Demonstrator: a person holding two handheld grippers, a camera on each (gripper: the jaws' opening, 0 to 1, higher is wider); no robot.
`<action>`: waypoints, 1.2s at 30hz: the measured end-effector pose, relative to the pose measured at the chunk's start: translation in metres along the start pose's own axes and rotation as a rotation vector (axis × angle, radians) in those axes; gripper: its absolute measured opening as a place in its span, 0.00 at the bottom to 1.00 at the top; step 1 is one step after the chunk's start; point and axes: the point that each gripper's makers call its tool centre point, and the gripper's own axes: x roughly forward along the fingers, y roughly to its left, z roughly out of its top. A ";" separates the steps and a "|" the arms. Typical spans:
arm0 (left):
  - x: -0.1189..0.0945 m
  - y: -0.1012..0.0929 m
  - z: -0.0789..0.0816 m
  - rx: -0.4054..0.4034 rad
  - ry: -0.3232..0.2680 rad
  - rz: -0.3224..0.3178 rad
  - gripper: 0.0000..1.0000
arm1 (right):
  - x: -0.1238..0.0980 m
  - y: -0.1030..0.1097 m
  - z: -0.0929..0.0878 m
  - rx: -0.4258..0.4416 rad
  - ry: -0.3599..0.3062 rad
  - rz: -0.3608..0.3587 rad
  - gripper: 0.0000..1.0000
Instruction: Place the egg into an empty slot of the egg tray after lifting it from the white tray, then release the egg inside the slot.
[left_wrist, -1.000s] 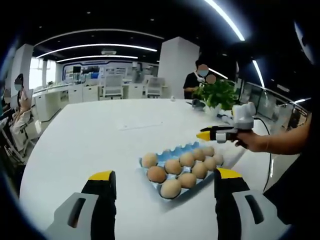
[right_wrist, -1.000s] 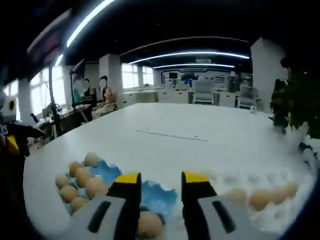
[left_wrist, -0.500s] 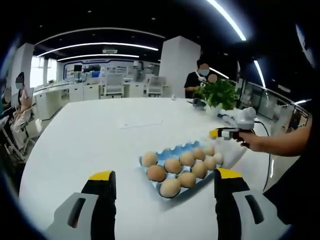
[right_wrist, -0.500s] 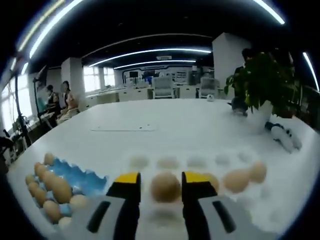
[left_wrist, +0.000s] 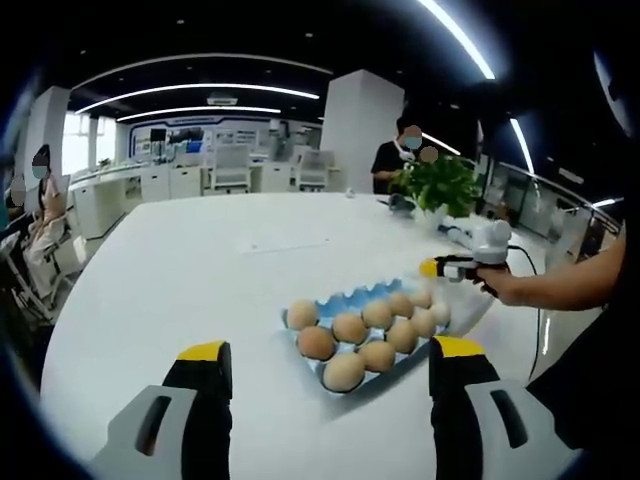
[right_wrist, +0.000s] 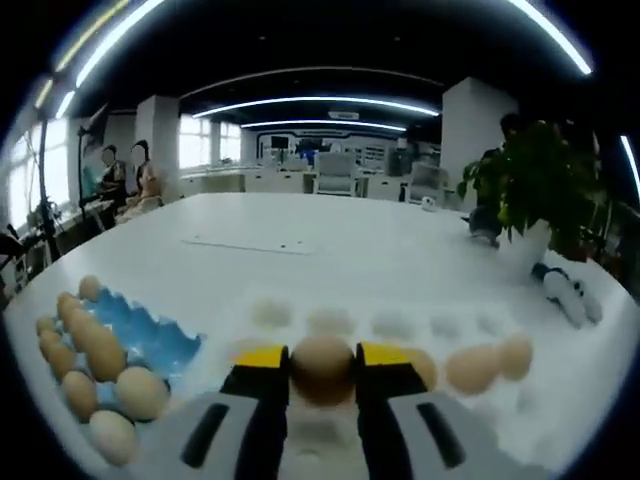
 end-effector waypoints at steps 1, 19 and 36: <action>0.000 0.000 -0.001 -0.001 0.001 0.001 0.82 | -0.001 0.002 0.004 0.000 -0.008 0.008 0.25; 0.002 -0.010 -0.002 0.005 0.003 -0.029 0.92 | -0.008 0.091 0.043 -0.028 -0.076 0.250 0.25; 0.001 -0.005 -0.002 -0.012 0.002 -0.021 0.90 | 0.008 0.195 0.056 -0.082 -0.072 0.474 0.25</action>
